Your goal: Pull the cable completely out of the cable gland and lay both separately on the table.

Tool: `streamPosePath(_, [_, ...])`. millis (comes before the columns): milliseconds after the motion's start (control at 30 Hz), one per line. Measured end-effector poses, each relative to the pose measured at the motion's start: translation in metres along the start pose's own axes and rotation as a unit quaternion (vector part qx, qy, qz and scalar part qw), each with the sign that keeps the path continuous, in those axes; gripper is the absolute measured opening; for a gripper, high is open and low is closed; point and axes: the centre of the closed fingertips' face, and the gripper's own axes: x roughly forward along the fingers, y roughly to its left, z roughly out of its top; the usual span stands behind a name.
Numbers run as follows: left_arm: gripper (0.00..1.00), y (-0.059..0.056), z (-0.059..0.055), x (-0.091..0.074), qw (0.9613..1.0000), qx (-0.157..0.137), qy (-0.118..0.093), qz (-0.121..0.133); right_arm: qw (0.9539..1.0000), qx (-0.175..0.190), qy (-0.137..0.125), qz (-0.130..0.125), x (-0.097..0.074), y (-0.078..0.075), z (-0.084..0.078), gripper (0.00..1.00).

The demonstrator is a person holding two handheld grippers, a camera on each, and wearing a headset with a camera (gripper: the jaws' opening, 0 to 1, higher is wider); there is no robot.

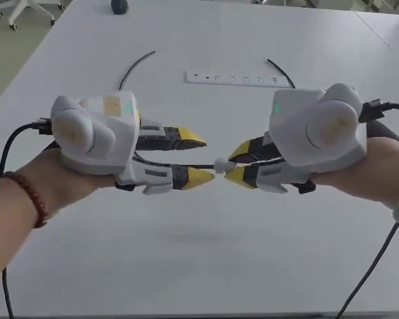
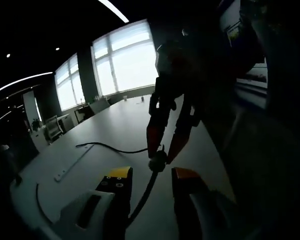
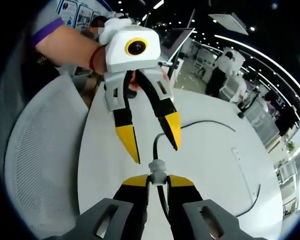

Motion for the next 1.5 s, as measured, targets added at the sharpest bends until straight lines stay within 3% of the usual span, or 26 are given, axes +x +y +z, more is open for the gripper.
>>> streamPosePath(100, [0.33, 0.0, -0.005, 0.006, 0.9994, 0.027, 0.015, -0.012, 1.0, 0.0, 0.0, 0.003, -0.001, -0.001, 0.002, 0.09])
streamPosePath(300, [0.28, -0.002, 0.001, 0.013, 0.9991, 0.035, -0.002, -0.026, 1.0, 0.001, -0.003, 0.006, -0.002, -0.002, 0.004, 0.09])
streamPosePath(333, [0.27, -0.002, 0.006, 0.012, 0.9986, 0.045, -0.014, -0.024, 1.0, 0.003, -0.003, 0.008, -0.003, -0.001, 0.004, 0.09])
streamPosePath(400, [0.25, -0.004, 0.011, 0.011, 0.9983, 0.043, -0.024, -0.029, 1.0, 0.004, -0.006, 0.006, -0.005, -0.002, 0.005, 0.09])
streamPosePath(667, [0.19, -0.008, 0.016, 0.008, 0.9972, 0.055, -0.034, -0.036, 0.9998, 0.009, -0.013, 0.014, -0.011, 0.002, 0.006, 0.09])
streamPosePath(967, [0.17, -0.015, 0.019, 0.006, 0.9959, 0.068, -0.037, -0.047, 0.9995, 0.007, -0.018, 0.024, -0.013, 0.007, 0.008, 0.09])
streamPosePath(1267, [0.17, -0.015, 0.025, 0.006, 0.9952, 0.074, -0.043, -0.048, 0.9987, 0.023, -0.033, 0.032, -0.019, 0.006, 0.01, 0.09])
streamPosePath(1500, [0.16, -0.016, 0.026, 0.006, 0.9947, 0.081, -0.037, -0.051, 0.9985, 0.024, -0.035, 0.035, -0.02, 0.008, 0.011, 0.09])
